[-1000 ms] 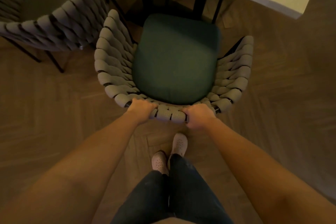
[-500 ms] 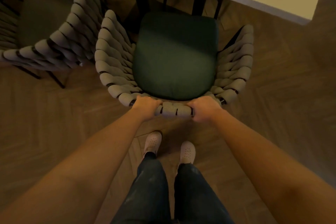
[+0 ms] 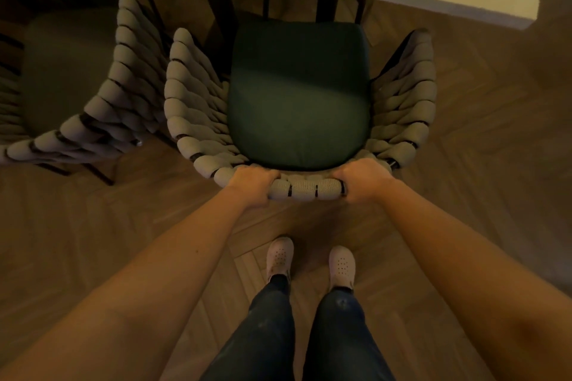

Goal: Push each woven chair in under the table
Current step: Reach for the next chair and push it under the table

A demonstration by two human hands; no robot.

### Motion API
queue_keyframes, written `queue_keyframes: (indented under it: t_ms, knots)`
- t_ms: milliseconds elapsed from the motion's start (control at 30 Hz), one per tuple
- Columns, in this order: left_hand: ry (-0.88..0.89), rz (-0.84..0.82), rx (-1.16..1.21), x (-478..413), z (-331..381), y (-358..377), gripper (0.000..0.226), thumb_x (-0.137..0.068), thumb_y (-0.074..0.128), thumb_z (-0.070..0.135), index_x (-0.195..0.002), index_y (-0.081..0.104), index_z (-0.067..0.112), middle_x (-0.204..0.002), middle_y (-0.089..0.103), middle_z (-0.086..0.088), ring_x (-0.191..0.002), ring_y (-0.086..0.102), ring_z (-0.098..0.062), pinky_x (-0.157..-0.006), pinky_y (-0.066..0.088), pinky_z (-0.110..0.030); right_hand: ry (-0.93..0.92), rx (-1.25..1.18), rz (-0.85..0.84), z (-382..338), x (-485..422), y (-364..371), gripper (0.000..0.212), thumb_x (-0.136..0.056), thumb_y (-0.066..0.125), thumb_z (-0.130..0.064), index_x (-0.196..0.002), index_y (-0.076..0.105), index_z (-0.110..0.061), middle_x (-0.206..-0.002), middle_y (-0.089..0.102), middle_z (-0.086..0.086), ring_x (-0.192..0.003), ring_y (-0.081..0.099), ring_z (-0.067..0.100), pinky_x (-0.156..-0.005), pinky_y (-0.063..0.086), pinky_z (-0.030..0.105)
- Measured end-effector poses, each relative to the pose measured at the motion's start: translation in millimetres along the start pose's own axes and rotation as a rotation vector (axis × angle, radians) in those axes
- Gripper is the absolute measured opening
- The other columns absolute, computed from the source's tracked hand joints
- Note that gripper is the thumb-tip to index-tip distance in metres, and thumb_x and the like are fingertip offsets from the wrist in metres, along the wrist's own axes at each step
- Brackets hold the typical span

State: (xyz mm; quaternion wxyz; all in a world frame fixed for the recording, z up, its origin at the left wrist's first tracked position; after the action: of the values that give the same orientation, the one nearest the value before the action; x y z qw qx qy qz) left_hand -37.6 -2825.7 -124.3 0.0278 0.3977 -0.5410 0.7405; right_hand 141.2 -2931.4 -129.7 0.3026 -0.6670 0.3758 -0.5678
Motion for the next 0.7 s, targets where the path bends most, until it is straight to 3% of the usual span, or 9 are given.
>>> queue_keyframes:
  t_ms: [300, 533, 700]
  knots:
    - [0.067, -0.055, -0.128, 1, 6, -18, 0.040, -0.096, 0.052, 0.025, -0.136, 0.046, 0.027, -0.122, 0.061, -0.004, -0.112, 0.059, -0.022, -0.090, 0.047, -0.035, 0.024, 0.007, 0.028, -5, 1, -4, 0.038, -0.086, 0.058, -0.034, -0.123, 0.056, -0.042, -0.096, 0.068, -0.007, -0.087, 0.064, 0.016, -0.067, 0.042, 0.028]
    - [0.093, -0.044, -0.186, -3, 5, -46, 0.034, -0.097, 0.049, 0.028, -0.131, 0.051, 0.026, -0.121, 0.062, -0.004, -0.112, 0.059, -0.024, -0.087, 0.047, -0.036, 0.027, 0.030, 0.046, 6, -3, -23, 0.036, -0.083, 0.058, -0.040, -0.119, 0.059, -0.042, -0.095, 0.069, -0.010, -0.085, 0.065, 0.016, -0.073, 0.053, 0.033]
    - [0.133, -0.011, -0.264, -7, 11, -55, 0.035, -0.099, 0.048, 0.024, -0.134, 0.051, 0.024, -0.122, 0.062, -0.003, -0.113, 0.059, -0.022, -0.087, 0.048, -0.035, 0.059, 0.007, 0.086, 8, 7, -16, 0.034, -0.087, 0.059, -0.039, -0.120, 0.058, -0.040, -0.103, 0.069, -0.009, -0.090, 0.065, 0.016, -0.066, 0.039, 0.025]
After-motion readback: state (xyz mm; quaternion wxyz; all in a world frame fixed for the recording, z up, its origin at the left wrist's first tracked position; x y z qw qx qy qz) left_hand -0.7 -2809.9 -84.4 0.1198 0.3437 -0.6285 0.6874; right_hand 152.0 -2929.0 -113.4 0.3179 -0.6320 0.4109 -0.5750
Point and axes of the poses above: each hand's wrist, its own x-axis away from the middle knuckle, its own y-axis out of the palm, z = x × y, the point moved 5 cm from there along -x, towards the middle knuckle
